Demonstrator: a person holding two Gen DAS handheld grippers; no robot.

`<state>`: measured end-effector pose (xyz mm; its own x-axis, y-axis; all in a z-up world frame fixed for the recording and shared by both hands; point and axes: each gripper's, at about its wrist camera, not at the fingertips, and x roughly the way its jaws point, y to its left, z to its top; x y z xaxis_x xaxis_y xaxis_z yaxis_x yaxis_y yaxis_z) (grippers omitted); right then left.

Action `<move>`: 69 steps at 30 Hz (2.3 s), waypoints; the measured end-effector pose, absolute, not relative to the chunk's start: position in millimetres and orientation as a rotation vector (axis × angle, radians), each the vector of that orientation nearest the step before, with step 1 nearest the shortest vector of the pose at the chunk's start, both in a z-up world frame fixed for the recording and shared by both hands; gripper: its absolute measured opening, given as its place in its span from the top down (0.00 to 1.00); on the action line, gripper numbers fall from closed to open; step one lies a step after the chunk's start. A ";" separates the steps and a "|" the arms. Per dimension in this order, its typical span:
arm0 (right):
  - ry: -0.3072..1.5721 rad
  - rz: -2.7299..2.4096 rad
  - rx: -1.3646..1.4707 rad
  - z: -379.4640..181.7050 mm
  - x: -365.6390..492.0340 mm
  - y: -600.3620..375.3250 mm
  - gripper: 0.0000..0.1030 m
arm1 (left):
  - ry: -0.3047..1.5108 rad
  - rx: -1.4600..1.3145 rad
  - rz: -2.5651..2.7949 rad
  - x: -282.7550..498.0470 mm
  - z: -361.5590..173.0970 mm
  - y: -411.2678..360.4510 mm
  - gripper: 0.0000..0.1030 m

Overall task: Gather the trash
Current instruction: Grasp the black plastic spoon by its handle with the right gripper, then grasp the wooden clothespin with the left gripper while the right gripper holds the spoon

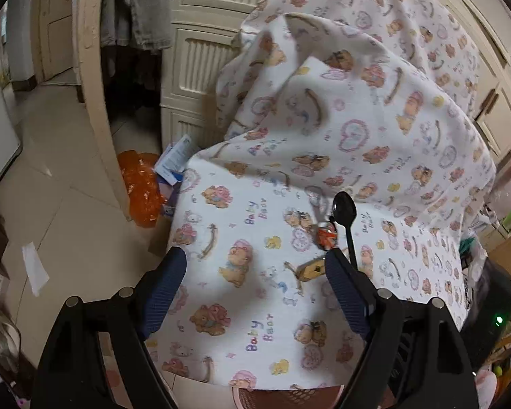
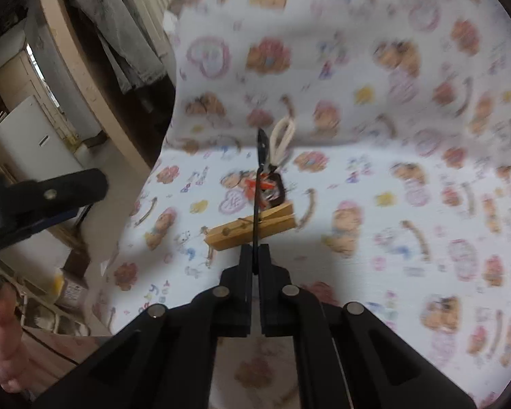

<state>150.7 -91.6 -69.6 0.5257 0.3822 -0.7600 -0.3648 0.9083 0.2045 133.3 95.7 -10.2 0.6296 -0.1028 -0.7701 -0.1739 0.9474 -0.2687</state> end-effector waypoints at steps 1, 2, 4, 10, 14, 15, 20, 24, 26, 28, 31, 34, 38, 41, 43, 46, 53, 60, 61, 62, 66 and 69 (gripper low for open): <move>0.913 0.440 0.025 -67.5 147.5 -95.4 0.98 | 0.890 -0.331 0.040 132.4 -9.4 94.3 0.21; 0.909 0.420 0.029 -64.1 141.1 -101.6 0.98 | 0.887 -0.325 0.042 132.1 -9.0 93.6 0.21; 0.893 0.402 0.023 -58.5 127.4 -113.9 0.98 | 0.886 -0.307 0.051 131.4 -9.0 91.6 0.21; 0.932 0.325 -0.116 -70.6 88.9 -147.2 0.98 | 0.896 -0.300 0.049 130.0 -12.2 89.1 0.21; 0.959 0.329 -0.125 -79.4 76.5 -165.9 0.97 | 0.899 -0.292 0.049 129.5 -12.8 86.7 0.21; 0.962 0.331 -0.112 -81.0 75.7 -170.2 0.97 | 0.901 -0.291 0.048 129.6 -13.5 86.0 0.21; 0.925 0.355 -0.056 -82.3 80.8 -178.2 0.96 | 0.939 -0.292 0.043 133.7 -20.8 81.3 0.21; 0.904 0.338 -0.046 -83.5 89.3 -177.3 0.89 | 0.953 -0.282 0.016 140.0 -24.5 74.5 0.21; 0.907 0.340 -0.042 -85.1 95.1 -176.3 0.89 | 0.962 -0.276 0.008 143.0 -27.3 70.1 0.21; 0.904 0.334 -0.041 -86.4 100.8 -174.6 0.87 | 0.976 -0.275 -0.001 145.6 -30.5 66.5 0.21; 0.883 0.321 -0.034 -85.2 108.3 -173.3 0.76 | 0.985 -0.262 -0.015 148.4 -33.2 59.0 0.21; 0.882 0.310 -0.046 -86.3 116.4 -169.9 0.82 | 0.988 -0.167 -0.044 150.5 -36.2 42.7 0.21; 0.869 0.296 -0.049 -87.2 121.5 -171.8 0.94 | 0.977 0.045 -0.067 150.8 -45.2 10.6 0.20; 0.868 0.303 0.009 -82.9 120.6 -182.2 0.94 | 0.968 0.068 -0.064 156.1 -49.8 5.4 0.20; 0.862 0.306 0.031 -78.3 118.0 -187.1 0.94 | 0.977 0.009 -0.047 161.2 -54.4 10.5 0.20; 0.857 0.320 0.037 -70.9 110.9 -192.0 0.94 | 0.985 -0.025 -0.025 168.4 -60.0 13.1 0.20; 0.839 0.368 0.032 -59.3 96.4 -198.1 0.94 | 0.980 -0.003 -0.002 185.2 -72.1 5.1 0.34; 0.837 0.345 0.083 -54.9 99.9 -213.0 0.94 | 1.057 -0.018 -0.031 175.1 -68.8 0.5 0.76; 0.838 0.339 0.087 -55.1 100.2 -214.6 0.94 | 1.069 -0.047 -0.058 171.3 -66.7 1.4 0.76; 0.838 0.335 0.091 -55.1 100.1 -216.0 0.94 | 1.087 -0.080 -0.102 166.6 -65.0 2.0 0.76; 0.833 0.338 0.097 -52.7 99.7 -216.5 0.94 | 1.113 -0.074 -0.129 151.5 -67.2 -0.2 0.76; 0.833 0.336 0.089 -52.1 96.6 -216.3 0.94 | 1.125 -0.051 -0.159 142.1 -70.4 -8.1 0.74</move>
